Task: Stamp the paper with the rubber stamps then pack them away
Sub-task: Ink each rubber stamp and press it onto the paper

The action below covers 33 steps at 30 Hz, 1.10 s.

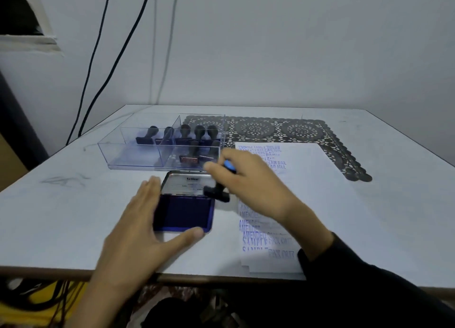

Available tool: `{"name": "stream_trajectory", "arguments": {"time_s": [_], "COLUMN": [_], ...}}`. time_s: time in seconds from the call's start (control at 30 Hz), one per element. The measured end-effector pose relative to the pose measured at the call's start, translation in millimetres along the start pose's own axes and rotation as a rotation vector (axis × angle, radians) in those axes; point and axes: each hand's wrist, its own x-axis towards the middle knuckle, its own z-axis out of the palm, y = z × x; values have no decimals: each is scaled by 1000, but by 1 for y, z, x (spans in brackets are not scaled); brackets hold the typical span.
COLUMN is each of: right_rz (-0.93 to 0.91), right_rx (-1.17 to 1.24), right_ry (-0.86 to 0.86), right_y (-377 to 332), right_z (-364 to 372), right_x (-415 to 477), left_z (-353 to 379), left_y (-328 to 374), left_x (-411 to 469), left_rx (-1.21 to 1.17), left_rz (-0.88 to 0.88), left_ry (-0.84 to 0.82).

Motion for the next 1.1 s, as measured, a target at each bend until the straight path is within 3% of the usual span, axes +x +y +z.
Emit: {"name": "stream_trajectory", "arguments": {"time_s": [0.17, 0.4, 0.67, 0.83, 1.0, 1.1], "right_rz": [-99, -102, -273, -214, -143, -103], "right_rx": [-296, -256, -424, -369, -199, -44], "right_ry": [-62, -88, 78, 75, -40, 40], "right_y": [-26, -19, -22, -21, -16, -11], "right_z": [48, 67, 77, 75, 61, 28], "right_x": [24, 34, 10, 14, 24, 18], "left_z": [2, 3, 2, 1, -1, 2], "left_y": [-12, -11, -6, -3, -1, 8], "left_x": [3, 4, 3, 3, 0, -5], "left_rx": [139, 141, 153, 142, 104, 32], "left_rz": [-47, -41, -52, -27, 24, 67], "left_ry": [-71, -62, -69, -61, -49, -43]}}
